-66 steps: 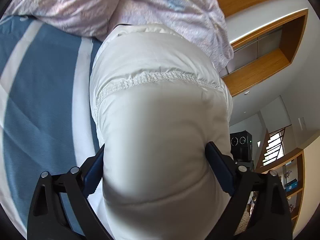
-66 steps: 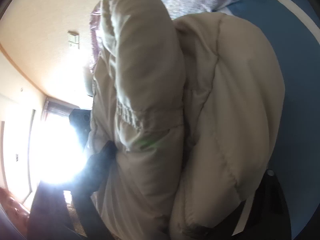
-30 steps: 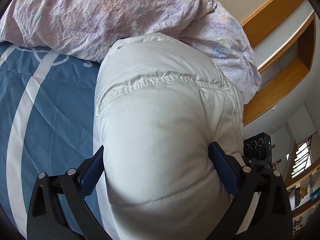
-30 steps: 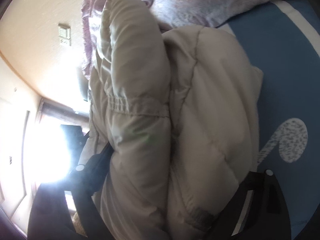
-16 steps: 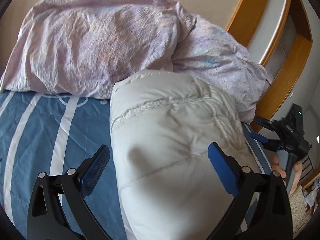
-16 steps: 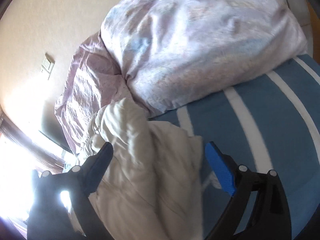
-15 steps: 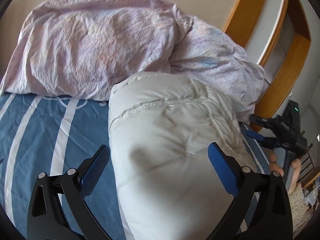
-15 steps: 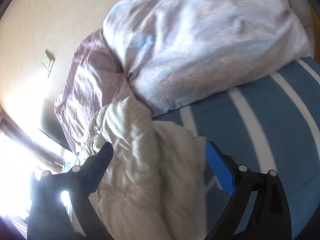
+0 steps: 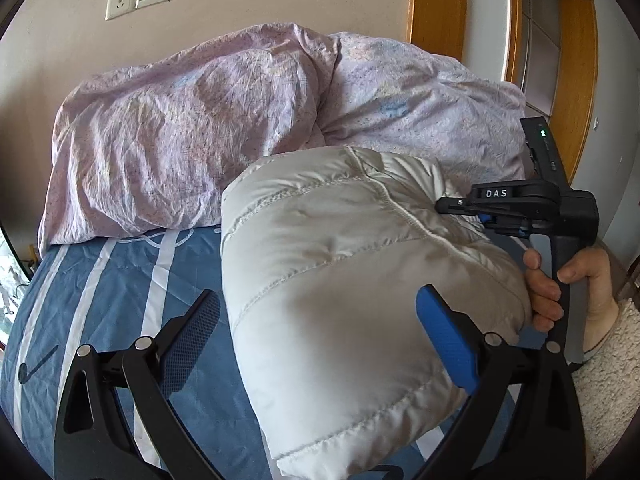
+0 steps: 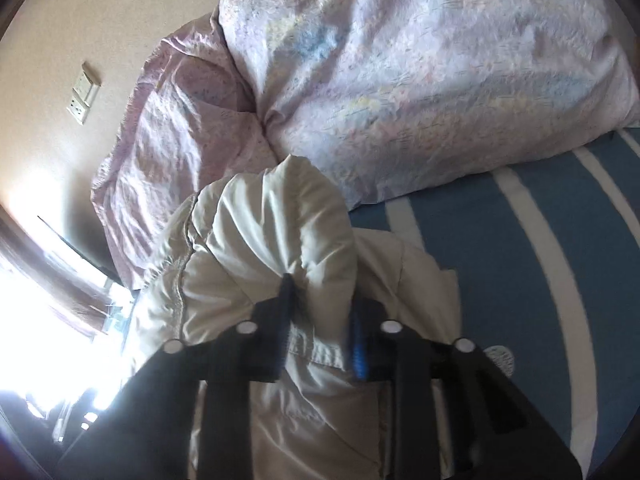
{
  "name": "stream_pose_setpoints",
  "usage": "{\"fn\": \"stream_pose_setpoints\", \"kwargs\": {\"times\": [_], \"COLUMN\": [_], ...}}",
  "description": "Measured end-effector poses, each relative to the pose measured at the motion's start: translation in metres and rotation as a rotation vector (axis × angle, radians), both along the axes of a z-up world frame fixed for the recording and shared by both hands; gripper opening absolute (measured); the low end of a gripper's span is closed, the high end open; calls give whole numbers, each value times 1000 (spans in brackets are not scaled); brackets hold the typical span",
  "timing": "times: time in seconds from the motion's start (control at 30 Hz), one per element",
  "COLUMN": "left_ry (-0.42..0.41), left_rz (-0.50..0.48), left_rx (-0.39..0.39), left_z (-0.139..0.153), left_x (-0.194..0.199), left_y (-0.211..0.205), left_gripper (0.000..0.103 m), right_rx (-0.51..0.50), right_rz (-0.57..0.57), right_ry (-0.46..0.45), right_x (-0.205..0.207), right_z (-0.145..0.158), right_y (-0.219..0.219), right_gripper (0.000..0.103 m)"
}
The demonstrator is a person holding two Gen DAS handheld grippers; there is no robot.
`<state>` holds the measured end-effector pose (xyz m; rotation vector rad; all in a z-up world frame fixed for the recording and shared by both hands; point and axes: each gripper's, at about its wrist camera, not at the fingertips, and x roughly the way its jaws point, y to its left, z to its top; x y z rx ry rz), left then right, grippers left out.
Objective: Fold large clothes
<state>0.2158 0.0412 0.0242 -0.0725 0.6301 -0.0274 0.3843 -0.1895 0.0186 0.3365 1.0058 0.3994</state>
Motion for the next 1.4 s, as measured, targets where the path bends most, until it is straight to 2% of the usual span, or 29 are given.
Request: {"fn": "stream_pose_setpoints", "kwargs": {"times": [0.47,0.6,0.93,1.13,1.27,1.33,1.4], "left_ry": [-14,-22,36,94,89,104,114], "left_rz": [36,50,49,32,37,44,45], "left_rx": [71,116,127,99,164,156,160], "left_z": [-1,-1,-21,-37,-50,-53,-54], "left_x": [3,5,23,35,38,41,42], "left_y": [-11,-18,-27,-29,-38,-37,-36], "left_gripper": [100,101,102,102,102,102,102], "right_rx": [-102,-102,-75,-43,-26,-49,-64], "right_rz": [-63,-71,-75,-87,-93,-83,-85], "right_ry": [14,22,36,35,26,17,5], "right_x": [3,6,11,9,7,6,4], "right_z": [-37,-45,-52,-56,-60,-56,-50], "right_y": [2,2,0,-5,-8,-6,-6], "right_gripper": [18,18,18,18,18,19,24]}}
